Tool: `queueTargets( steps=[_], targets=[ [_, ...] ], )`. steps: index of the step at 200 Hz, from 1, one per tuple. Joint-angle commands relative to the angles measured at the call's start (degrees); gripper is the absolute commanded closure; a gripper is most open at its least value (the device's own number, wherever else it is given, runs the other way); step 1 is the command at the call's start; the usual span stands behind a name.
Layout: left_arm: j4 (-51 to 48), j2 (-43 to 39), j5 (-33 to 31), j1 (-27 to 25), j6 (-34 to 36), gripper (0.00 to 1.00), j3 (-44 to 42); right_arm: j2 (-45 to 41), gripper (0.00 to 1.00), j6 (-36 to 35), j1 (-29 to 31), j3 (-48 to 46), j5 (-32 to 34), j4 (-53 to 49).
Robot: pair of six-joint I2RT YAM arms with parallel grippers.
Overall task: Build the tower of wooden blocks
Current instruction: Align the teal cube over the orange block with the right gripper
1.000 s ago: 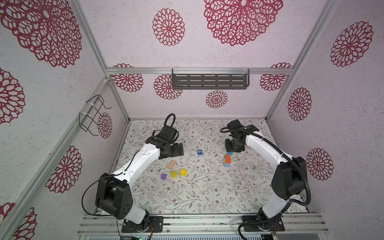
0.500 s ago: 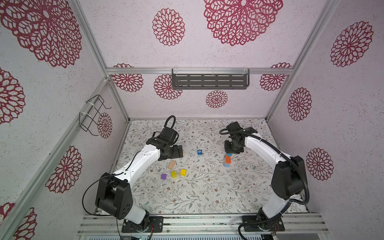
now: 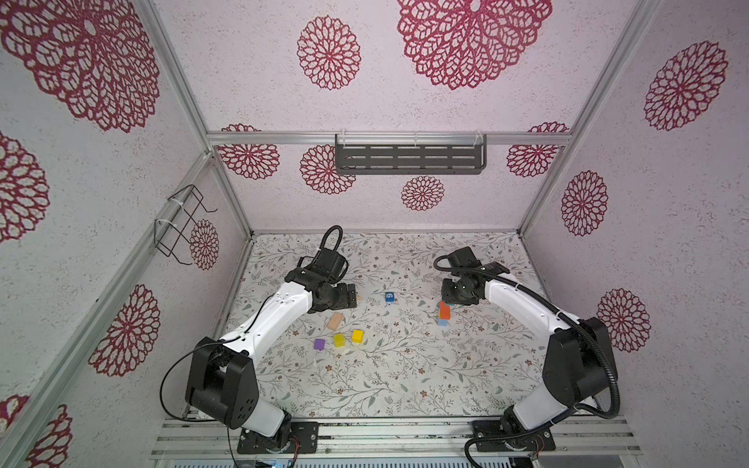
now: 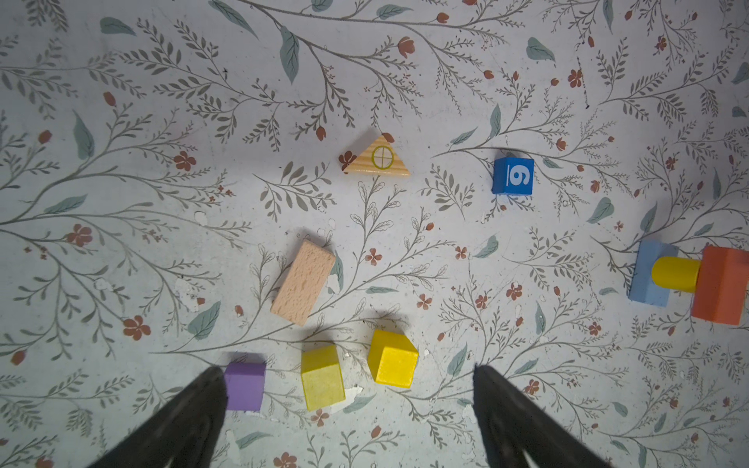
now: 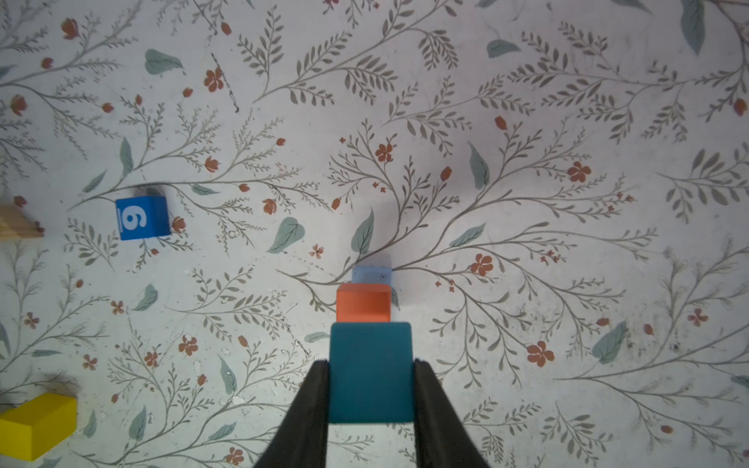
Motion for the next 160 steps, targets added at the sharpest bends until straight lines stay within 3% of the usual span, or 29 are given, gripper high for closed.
queueTargets(
  steps=[1,160],
  targets=[
    [0.1,-1.4,-0.7,-0.1,0.3,0.03,-0.8,-2.1,0.75,1.1,-0.1,0.3,1.4,1.6],
    [0.8,-1.6,-0.3,-0.1,0.4,0.03,-2.0,-5.2,0.78,2.2,3.7,-6.2,6.4,9.3]
  ],
)
